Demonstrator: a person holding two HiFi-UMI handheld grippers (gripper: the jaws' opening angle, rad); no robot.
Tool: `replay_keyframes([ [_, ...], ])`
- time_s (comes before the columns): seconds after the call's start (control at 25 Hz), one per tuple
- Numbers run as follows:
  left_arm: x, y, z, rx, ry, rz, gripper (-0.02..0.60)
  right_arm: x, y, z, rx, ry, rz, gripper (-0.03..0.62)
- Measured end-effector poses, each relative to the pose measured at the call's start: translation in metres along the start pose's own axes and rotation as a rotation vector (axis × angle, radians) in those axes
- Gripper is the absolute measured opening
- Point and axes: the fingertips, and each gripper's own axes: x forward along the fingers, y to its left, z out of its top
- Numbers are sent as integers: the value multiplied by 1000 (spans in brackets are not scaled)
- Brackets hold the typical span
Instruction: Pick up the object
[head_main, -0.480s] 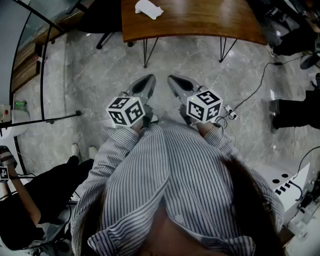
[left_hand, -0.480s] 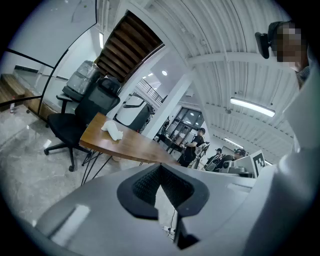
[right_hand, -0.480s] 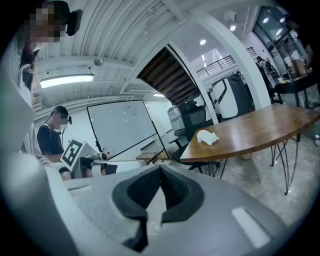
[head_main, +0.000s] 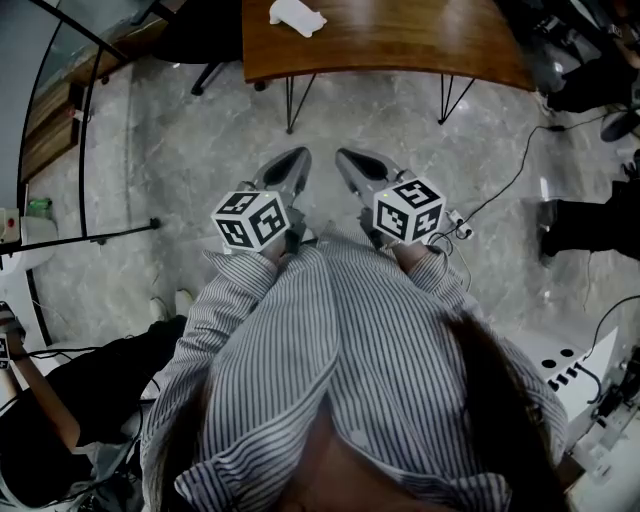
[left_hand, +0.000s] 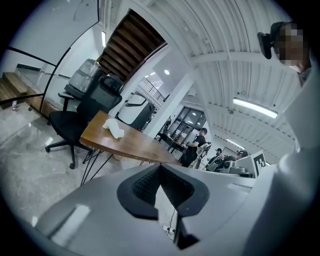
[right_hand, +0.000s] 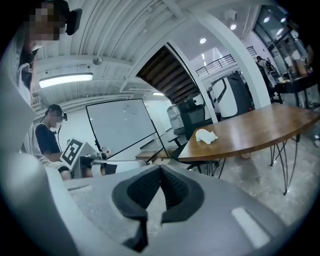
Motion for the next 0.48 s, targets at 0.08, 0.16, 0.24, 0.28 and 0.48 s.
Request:
replay_keyframes([
  [0.08,3,-1,0,-5,2,0,2,-1,-2,1,3,0,-1,2],
  [0.16,6,-2,1,-11,-2,0,2,-2,-8,5,14,-18,-12,2],
  [0.24,11,-3,5,-16,-17,-5,2,-6,-16,12,23,-49,-25,2],
  [0.28,14,-4,6,-20,-27,-9,2,-7,-20,15,23,-62,-29,2],
  [0.48,30,-10,5,-21,-47,-17,2,-11,-40,20,20,-73,-37,2],
])
